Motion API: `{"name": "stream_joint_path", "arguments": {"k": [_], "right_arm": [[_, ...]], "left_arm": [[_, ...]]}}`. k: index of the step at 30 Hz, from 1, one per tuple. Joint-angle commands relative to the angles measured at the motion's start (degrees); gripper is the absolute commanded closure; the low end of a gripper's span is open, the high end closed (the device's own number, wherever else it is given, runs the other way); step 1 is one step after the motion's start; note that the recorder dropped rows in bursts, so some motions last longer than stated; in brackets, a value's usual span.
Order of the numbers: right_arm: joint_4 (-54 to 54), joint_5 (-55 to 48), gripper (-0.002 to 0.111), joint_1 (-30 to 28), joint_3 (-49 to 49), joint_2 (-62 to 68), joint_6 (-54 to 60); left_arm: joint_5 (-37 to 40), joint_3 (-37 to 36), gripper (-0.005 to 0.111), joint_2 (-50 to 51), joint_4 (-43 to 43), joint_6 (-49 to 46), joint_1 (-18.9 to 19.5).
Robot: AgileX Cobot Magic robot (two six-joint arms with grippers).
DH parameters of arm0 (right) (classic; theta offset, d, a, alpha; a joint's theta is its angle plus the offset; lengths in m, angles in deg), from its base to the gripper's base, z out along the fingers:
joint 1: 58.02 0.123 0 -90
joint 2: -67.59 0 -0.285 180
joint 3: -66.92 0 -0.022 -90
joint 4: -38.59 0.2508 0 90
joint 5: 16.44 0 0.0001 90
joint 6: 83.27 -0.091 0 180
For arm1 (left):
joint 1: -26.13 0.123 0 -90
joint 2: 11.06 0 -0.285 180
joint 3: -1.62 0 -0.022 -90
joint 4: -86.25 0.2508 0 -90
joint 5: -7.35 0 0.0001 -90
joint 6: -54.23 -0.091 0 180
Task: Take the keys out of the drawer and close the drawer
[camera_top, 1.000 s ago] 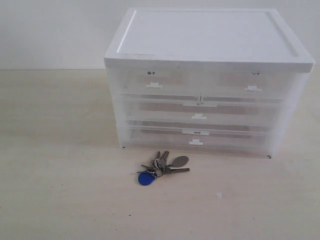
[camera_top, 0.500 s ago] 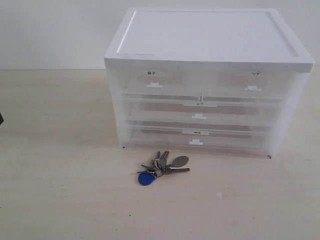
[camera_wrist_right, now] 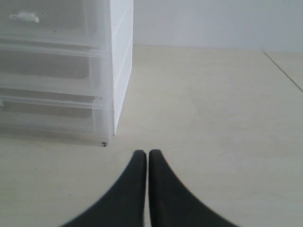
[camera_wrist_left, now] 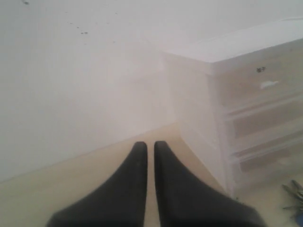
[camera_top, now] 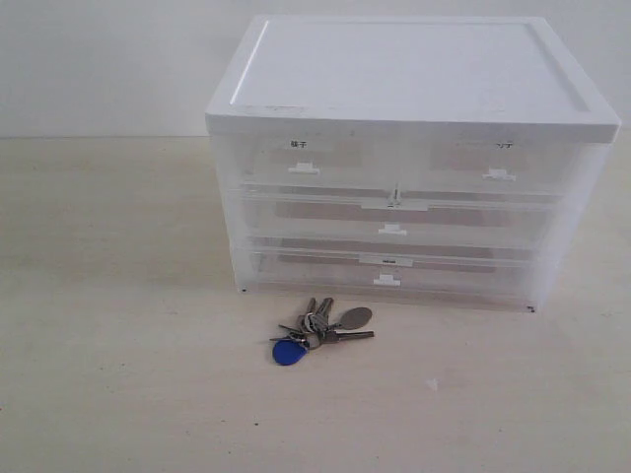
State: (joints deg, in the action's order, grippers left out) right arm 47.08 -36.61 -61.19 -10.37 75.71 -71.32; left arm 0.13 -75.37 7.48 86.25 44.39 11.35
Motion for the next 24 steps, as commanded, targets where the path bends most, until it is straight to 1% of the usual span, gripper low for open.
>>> {"name": "stream_joint_path", "arguments": {"k": [1,4,6,7,11,15,19,24], "right_arm": [[-0.2,0.2,0.108,-0.2,0.1,-0.3,0.0],[-0.2,0.2,0.108,-0.2,0.1,-0.3,0.0],[-0.2,0.2,0.108,-0.2,0.1,-0.3,0.0],[-0.2,0.2,0.108,-0.2,0.1,-0.3,0.0],[-0.2,0.2,0.108,-0.2,0.1,-0.3,0.0],[-0.2,0.5,0.108,-0.2,0.1,-0.3,-0.1],[-0.2,0.6,0.108,-0.2,0.1,-0.3,0.0],[-0.2,0.6,0.108,-0.2,0.1,-0.3,0.0]], "left_arm": [[2.6,-0.2,0.102,-4.9,-0.6,5.5,5.7],[6.5,-0.2,0.102,-8.6,-0.6,6.9,9.2],[10.8,-0.2,0.102,-10.7,-0.6,6.9,11.2],[12.9,-0.2,0.102,-10.7,-0.6,6.9,12.0],[16.8,-0.2,0.102,-10.7,0.0,6.9,15.0],[19.2,-0.2,0.102,-10.7,0.0,6.9,15.6],[24.4,-0.2,0.102,-10.7,3.4,6.9,15.6],[24.4,-0.2,0.102,-10.7,3.6,7.3,15.6]]}}
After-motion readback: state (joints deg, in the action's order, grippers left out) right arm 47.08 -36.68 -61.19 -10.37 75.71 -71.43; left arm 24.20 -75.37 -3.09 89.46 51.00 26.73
